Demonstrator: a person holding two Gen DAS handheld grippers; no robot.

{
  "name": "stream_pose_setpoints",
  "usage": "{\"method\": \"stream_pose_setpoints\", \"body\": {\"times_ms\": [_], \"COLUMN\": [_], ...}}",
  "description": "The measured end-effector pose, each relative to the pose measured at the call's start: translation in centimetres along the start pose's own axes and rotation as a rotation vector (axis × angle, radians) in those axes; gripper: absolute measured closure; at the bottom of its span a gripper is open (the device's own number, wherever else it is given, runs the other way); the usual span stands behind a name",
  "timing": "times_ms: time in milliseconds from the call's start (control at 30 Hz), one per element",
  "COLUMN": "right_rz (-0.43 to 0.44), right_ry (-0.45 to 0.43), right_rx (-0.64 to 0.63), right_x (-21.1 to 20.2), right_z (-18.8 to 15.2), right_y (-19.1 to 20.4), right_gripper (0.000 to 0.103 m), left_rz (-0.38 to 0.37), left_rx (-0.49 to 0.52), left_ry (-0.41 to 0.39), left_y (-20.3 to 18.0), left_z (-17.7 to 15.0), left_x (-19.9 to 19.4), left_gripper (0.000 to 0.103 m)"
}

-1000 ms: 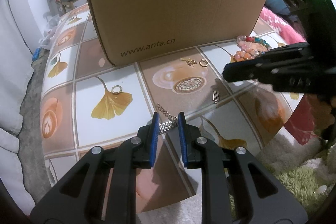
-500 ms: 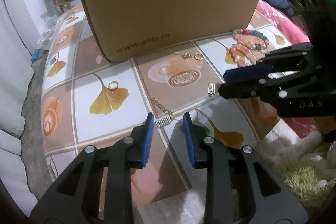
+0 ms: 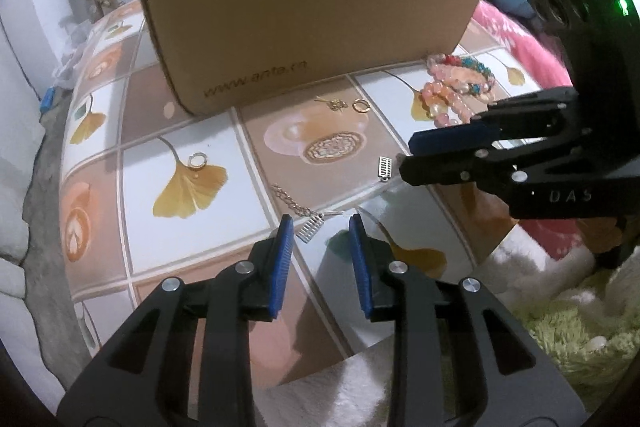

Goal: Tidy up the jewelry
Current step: 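Move the right tool to the small silver rectangular charm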

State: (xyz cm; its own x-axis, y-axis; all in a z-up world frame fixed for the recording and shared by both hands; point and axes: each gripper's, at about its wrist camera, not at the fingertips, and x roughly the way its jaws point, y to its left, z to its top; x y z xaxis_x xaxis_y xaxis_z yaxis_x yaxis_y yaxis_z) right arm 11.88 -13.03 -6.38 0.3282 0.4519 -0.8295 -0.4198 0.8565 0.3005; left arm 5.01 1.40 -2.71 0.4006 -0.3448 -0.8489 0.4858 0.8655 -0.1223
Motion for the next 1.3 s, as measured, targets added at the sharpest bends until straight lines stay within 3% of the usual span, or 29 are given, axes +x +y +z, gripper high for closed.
{"method": "stream_pose_setpoints", "body": {"times_ms": [167, 233, 400, 500, 867, 1300], "right_rz": [-0.002, 0.001, -0.006, -0.01, -0.027, -0.077], "right_ry": [0.003, 0.002, -0.01, -0.014, -0.016, -0.022], "right_rx": [0.008, 0.012, -0.001, -0.003, -0.004, -0.101], "right_x": [0.1, 0.2, -0.1, -0.3, -0.4, 0.8], "right_z": [0.0, 0.0, 0.2, 0.1, 0.0, 0.6], "right_y": [-0.2, -0.3, -0.1, 0.1, 0.2, 1.8], "right_gripper": [0.08, 0.08, 0.08, 0.08, 0.08, 0.08], "left_rz": [-0.149, -0.174, -0.067, -0.044, 0.067, 0.086], "left_rx": [-0.085, -0.125, -0.118, -0.114, -0.064, -0.07], "left_ry": [0.033, 0.016, -0.001, 0.023, 0.038, 0.028], "left_y": [0.4, 0.8, 1.2, 1.0, 0.3, 0.4], "left_z": [-0.4, -0.4, 0.3, 0.6, 0.9, 0.6], "left_x": [-0.4, -0.8, -0.6, 0.1, 0.7, 0.5], "left_gripper": [0.076, 0.076, 0.076, 0.077, 0.098, 0.098]}}
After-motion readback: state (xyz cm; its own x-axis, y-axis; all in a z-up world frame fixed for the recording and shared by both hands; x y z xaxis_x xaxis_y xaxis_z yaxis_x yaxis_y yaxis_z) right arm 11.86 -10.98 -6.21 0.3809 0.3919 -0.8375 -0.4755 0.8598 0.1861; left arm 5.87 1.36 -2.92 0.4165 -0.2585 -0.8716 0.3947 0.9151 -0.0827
